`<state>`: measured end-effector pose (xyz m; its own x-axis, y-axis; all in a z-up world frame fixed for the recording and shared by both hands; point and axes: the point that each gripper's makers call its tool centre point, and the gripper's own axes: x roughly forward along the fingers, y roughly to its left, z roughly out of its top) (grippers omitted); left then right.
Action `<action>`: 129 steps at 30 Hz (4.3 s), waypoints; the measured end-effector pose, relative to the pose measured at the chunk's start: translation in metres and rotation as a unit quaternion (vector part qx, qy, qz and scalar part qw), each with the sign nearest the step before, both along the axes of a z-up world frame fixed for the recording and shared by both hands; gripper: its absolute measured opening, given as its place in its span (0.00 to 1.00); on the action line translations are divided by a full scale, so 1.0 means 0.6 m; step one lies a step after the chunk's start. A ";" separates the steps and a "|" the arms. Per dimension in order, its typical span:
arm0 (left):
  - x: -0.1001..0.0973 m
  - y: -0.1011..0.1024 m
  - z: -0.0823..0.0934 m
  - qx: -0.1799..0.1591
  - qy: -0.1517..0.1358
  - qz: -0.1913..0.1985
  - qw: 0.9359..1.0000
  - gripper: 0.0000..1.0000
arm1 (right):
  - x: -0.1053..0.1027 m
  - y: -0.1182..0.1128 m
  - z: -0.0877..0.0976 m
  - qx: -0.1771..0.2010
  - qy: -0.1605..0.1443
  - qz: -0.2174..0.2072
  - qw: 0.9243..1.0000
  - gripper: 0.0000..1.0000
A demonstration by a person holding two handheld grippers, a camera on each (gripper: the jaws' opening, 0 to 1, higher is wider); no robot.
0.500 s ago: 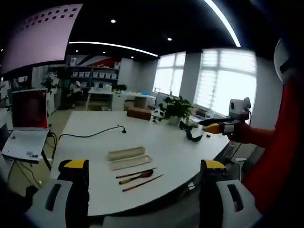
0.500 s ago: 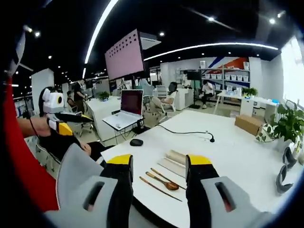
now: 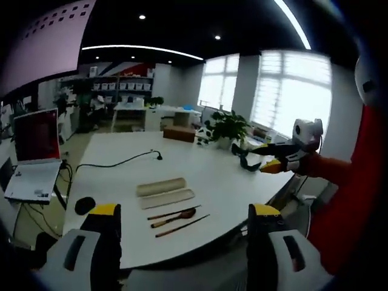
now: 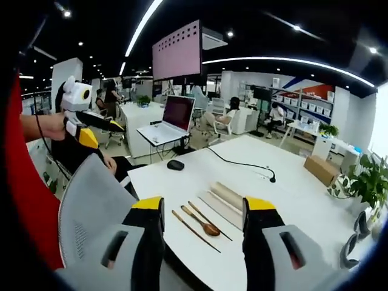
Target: Arrange the utensils inside the cutlery case until each visible utensil rests in its matching compartment.
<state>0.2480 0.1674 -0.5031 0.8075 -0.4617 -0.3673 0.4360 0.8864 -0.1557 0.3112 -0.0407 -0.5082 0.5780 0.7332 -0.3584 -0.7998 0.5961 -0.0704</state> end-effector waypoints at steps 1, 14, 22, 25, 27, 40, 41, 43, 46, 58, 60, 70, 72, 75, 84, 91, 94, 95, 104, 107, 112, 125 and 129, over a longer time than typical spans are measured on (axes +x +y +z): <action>-0.001 0.001 -0.004 0.007 0.000 0.008 1.000 0.83 | 0.002 0.003 -0.002 -0.001 0.000 0.003 1.000 0.48; -0.002 0.011 -0.015 0.028 -0.005 0.048 0.998 1.00 | -0.009 0.010 -0.026 0.022 -0.006 0.024 0.999 0.48; 0.024 0.003 -0.060 0.032 0.049 -0.010 0.998 1.00 | -0.013 0.008 -0.042 -0.050 0.005 0.012 0.999 0.35; 0.038 0.000 -0.057 0.033 0.028 -0.024 0.999 1.00 | -0.007 0.018 -0.054 -0.046 0.026 0.006 0.999 0.40; 0.046 0.001 -0.070 0.035 0.037 -0.031 0.998 1.00 | 0.003 0.020 -0.069 -0.062 0.027 0.000 0.998 0.38; 0.050 0.001 -0.057 0.019 0.027 -0.036 0.999 0.97 | 0.012 0.023 -0.069 -0.120 0.013 0.017 0.992 0.28; 0.050 -0.001 -0.054 0.019 0.023 -0.035 0.999 0.97 | 0.012 0.025 -0.068 -0.121 0.011 0.020 0.992 0.24; 0.050 -0.004 -0.054 0.020 0.024 -0.034 0.999 0.96 | 0.013 0.035 -0.063 -0.116 0.004 0.029 0.993 0.26; 0.051 -0.004 -0.055 0.023 0.022 -0.033 0.999 0.96 | 0.017 0.041 -0.063 -0.128 -0.002 0.037 0.991 0.26; 0.045 -0.018 -0.052 0.014 0.024 -0.044 0.999 0.97 | 0.028 0.069 -0.068 -0.121 -0.008 0.039 0.992 0.24; 0.045 -0.019 -0.051 0.011 0.021 -0.045 0.999 0.97 | 0.032 0.071 -0.070 -0.121 -0.006 0.042 0.992 0.24; 0.029 -0.005 -0.061 0.016 0.030 -0.037 0.999 0.95 | 0.057 0.063 -0.090 -0.147 0.001 0.033 0.989 0.25; 0.027 -0.003 -0.062 0.009 0.032 -0.031 0.999 0.95 | 0.061 0.065 -0.089 -0.144 0.002 0.031 0.989 0.25; 0.024 -0.003 -0.062 0.005 0.029 -0.028 0.999 0.95 | 0.068 0.069 -0.095 -0.145 0.001 0.029 0.989 0.24; 0.027 -0.002 -0.073 0.013 0.034 -0.029 0.999 0.94 | 0.069 0.086 -0.099 -0.161 -0.004 0.047 0.986 0.25; 0.037 0.010 -0.067 0.010 0.030 -0.019 0.999 0.94 | 0.068 0.100 -0.108 -0.165 0.001 0.060 0.984 0.25; 0.037 0.012 -0.073 0.010 0.034 -0.016 0.999 0.93 | 0.071 0.101 -0.109 -0.166 0.003 0.064 0.984 0.25; 0.037 0.012 -0.074 0.010 0.034 -0.016 0.999 0.93 | 0.073 0.101 -0.109 -0.166 0.004 0.064 0.984 0.25; 0.042 0.012 -0.083 0.004 0.038 -0.011 0.999 0.92 | 0.090 0.102 -0.123 -0.165 0.022 0.055 0.985 0.29; 0.047 0.014 -0.084 0.004 0.038 -0.011 0.999 0.92 | 0.091 0.106 -0.128 -0.173 0.022 0.063 0.983 0.29; 0.058 0.015 -0.085 0.003 0.038 -0.011 0.999 0.91 | 0.096 0.113 -0.147 -0.196 0.021 0.074 0.978 0.28; 0.089 -0.017 -0.083 -0.007 0.028 -0.045 0.999 0.90 | 0.088 0.118 -0.153 -0.191 0.040 0.057 0.979 0.33; 0.087 -0.016 -0.074 -0.009 0.021 -0.049 0.999 0.91 | 0.084 0.120 -0.162 -0.193 0.048 0.059 0.978 0.31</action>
<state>0.3000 0.1578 -0.5475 0.7418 -0.5451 -0.3906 0.5139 0.8363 -0.1913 0.3614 0.0313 -0.6051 0.4475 0.5924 -0.6700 -0.8756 0.4426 -0.1934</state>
